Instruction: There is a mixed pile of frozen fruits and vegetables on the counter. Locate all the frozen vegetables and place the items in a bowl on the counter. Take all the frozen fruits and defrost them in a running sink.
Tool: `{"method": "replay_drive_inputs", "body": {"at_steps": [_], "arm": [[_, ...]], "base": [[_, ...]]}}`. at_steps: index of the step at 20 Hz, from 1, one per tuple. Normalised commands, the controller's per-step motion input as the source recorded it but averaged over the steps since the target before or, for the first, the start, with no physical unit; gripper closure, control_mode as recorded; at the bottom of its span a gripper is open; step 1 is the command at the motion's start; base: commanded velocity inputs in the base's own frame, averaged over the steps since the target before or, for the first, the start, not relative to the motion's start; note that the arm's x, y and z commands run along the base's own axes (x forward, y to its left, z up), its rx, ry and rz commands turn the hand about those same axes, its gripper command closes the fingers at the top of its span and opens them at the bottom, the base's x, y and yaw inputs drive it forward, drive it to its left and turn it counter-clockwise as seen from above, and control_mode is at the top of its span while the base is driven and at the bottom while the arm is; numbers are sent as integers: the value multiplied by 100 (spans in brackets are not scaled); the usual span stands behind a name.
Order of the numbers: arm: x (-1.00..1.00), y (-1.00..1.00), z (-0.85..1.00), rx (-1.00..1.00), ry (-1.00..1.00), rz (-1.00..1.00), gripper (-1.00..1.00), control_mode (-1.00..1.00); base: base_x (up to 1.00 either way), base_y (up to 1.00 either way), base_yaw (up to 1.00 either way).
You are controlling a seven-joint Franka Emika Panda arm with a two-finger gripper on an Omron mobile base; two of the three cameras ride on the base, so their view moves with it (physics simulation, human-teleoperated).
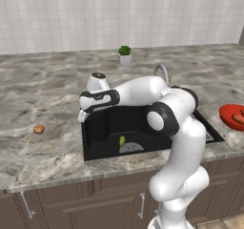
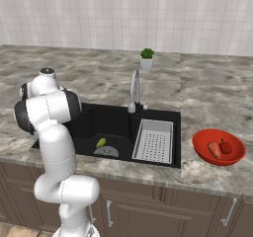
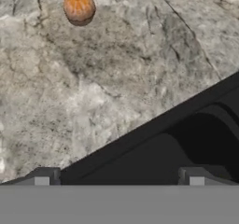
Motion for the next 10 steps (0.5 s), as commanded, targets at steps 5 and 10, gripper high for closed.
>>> {"method": "replay_drive_inputs", "body": {"at_steps": [5, 10], "arm": [[8, 64, 21, -1, 16, 0, -100, -100], [1, 74, 23, 0, 12, 4, -100, -100]], "base": [[0, 0, 0], [0, 0, 0]]}}
